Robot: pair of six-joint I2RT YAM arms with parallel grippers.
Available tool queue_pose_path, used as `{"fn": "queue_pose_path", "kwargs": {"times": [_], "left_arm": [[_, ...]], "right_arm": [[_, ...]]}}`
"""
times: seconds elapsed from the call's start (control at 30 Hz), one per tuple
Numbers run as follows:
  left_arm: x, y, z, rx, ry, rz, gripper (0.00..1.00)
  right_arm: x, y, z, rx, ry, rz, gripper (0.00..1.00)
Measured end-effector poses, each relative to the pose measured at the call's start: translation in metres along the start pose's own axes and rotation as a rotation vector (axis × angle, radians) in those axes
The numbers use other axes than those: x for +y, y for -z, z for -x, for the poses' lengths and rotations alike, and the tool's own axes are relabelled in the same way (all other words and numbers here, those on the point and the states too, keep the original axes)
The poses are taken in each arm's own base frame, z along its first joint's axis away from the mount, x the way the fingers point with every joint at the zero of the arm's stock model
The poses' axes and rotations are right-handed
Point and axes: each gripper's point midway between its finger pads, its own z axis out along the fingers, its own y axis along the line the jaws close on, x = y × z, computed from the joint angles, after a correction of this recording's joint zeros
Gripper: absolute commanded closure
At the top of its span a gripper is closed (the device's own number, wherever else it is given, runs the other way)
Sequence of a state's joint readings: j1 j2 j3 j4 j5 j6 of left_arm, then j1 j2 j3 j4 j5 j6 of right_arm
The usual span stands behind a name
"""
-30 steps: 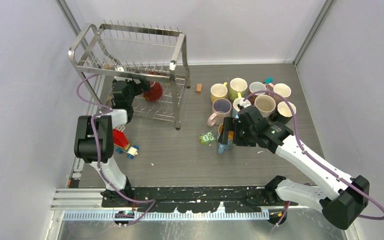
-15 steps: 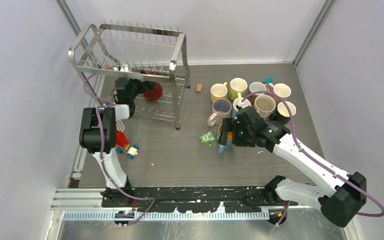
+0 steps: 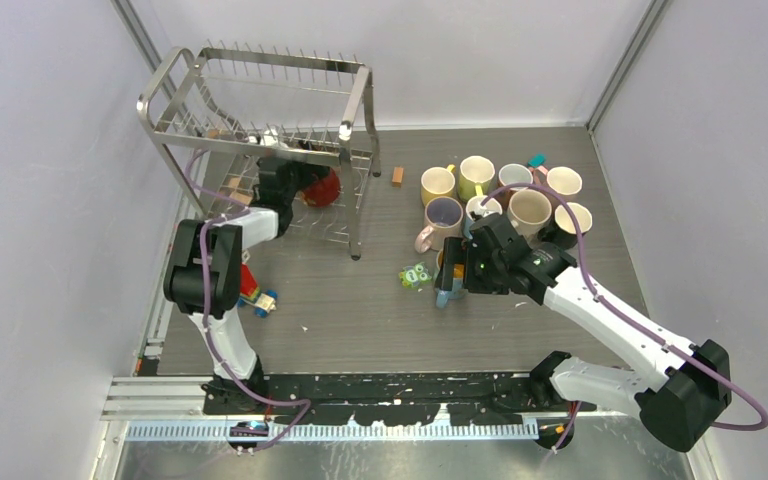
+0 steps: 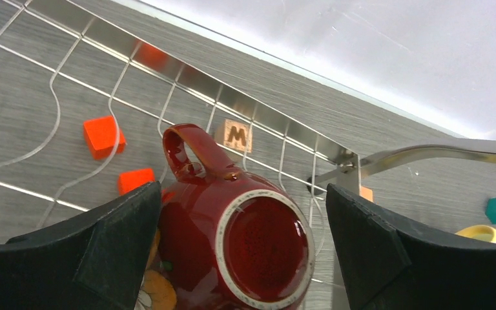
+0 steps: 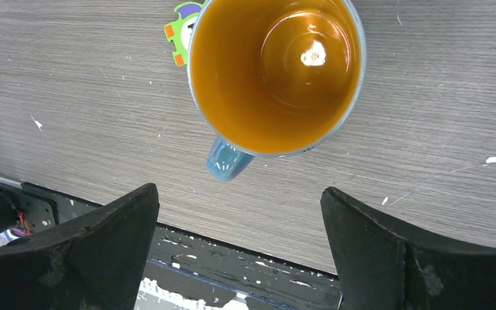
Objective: Unload the cups from the dish rack
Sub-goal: Unload the cup from the dish rack.
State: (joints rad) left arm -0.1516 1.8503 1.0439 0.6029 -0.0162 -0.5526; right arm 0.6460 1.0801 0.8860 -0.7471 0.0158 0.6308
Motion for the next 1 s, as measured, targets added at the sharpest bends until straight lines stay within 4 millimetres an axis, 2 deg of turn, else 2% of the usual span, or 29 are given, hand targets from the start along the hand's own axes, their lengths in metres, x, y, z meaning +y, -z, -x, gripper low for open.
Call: {"fn": "queue_pose_path", "kwargs": {"times": [0.4,0.6,0.8,0.9,1.0], "left_arm": [[-0.026,0.026,-0.020,0.030,0.057,0.138,0.00],[-0.029,0.053,-0.036,0.057,0.085,0.195,0.00],[-0.037,0.068,-0.018,0.009,0.070,0.205,0.00],[-0.027,0.067,-0.003,-0.022,0.045,0.211,0.01],[-0.006,0.062,0.011,-0.048,0.031,0.205,0.01]], "right_arm": [[-0.006,-0.004,-0.008,0.011,-0.004,-0.005,0.00],[-0.006,-0.003,-0.009,0.006,-0.008,-0.002,0.00],[-0.006,-0.003,-0.010,0.007,-0.012,-0.002,0.00],[-0.006,-0.003,-0.009,0.006,-0.012,-0.002,0.00],[-0.006,-0.004,-0.009,0.006,-0.012,-0.001,0.00]]}}
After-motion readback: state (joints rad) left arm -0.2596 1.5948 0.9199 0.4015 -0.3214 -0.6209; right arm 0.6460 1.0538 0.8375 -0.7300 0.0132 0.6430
